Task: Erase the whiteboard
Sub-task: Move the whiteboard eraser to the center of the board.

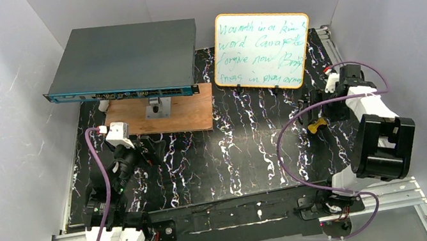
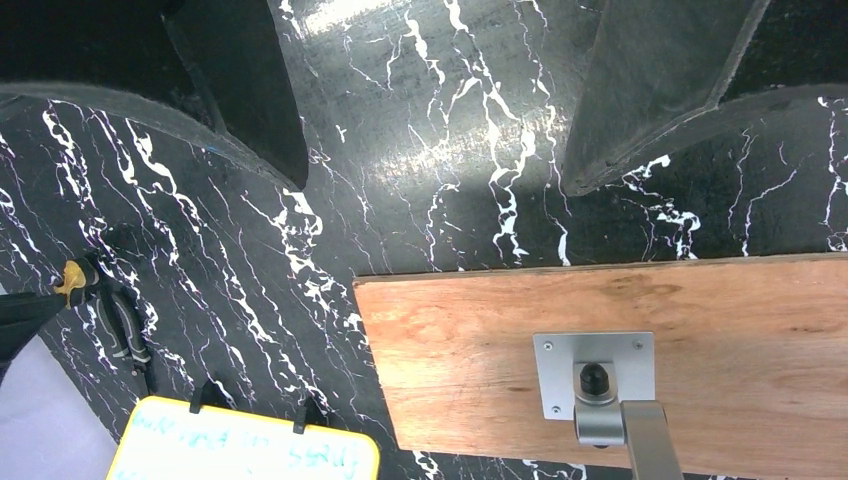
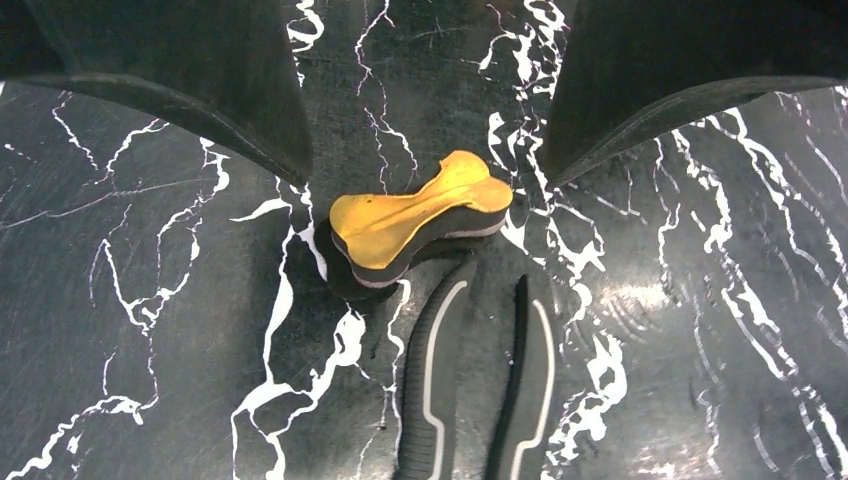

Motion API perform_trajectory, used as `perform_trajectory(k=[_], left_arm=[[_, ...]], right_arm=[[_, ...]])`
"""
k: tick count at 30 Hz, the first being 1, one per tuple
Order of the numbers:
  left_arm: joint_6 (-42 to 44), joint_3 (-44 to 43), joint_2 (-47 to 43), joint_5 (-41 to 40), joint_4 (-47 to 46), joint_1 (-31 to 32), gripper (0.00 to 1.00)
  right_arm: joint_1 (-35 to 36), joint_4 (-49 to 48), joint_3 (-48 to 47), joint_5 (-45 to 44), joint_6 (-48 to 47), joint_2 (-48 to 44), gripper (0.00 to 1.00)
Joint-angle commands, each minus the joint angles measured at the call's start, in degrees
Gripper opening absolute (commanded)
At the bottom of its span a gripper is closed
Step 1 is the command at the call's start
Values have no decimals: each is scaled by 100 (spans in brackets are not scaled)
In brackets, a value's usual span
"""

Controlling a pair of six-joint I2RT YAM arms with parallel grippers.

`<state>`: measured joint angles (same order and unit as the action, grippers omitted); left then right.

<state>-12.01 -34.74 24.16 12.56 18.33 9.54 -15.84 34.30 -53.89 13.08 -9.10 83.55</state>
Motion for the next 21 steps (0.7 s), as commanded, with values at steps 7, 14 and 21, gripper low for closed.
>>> perform_trajectory(k=[7,14,21], left_arm=[[6,12,-18,224,-149,4,98],[21,12,21,266,-153,4,98],[41,3,77,287,-145,4,98]], right_arm=[[158,-317,-461,-449,730,639,67],[243,-173,-650,-458,735,1064,53],[256,44,-664,-378,647,1246,54]])
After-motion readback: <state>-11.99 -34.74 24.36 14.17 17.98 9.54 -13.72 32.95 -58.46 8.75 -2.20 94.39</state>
